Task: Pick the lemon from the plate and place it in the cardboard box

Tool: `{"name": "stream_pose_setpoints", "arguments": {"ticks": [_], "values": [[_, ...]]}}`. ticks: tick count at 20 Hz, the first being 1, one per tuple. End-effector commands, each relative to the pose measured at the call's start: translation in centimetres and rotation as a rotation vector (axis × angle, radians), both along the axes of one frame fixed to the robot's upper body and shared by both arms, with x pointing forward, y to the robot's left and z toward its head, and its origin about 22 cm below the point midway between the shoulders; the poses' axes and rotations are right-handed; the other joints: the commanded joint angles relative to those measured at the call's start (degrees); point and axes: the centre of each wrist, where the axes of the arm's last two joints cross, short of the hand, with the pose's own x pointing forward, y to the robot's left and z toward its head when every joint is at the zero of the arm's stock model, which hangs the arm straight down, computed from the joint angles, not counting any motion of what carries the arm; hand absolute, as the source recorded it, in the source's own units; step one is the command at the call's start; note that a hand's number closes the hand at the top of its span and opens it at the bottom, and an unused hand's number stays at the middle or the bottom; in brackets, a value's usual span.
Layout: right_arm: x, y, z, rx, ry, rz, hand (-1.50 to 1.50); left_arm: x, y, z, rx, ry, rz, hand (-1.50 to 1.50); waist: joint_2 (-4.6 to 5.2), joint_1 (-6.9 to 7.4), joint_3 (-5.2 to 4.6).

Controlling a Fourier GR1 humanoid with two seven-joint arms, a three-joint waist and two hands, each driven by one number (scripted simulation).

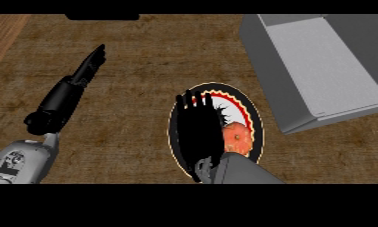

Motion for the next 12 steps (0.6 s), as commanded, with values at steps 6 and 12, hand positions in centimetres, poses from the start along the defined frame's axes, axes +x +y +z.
{"name": "stream_pose_setpoints", "arguments": {"ticks": [6,12], "values": [[0.4,-0.2,-2.1,-0.035,0.023,-0.068,-1.50,-0.5,-0.8,-0.6,0.001,0.004,-0.021,0.00,0.01,0.07,0.02],[1.9,-0.2,-2.2,-0.082,0.038,-0.118,-1.50,-0.4,0.7,0.8,-0.004,0.013,-0.010,0.00,0.02,0.41,0.01]]}}
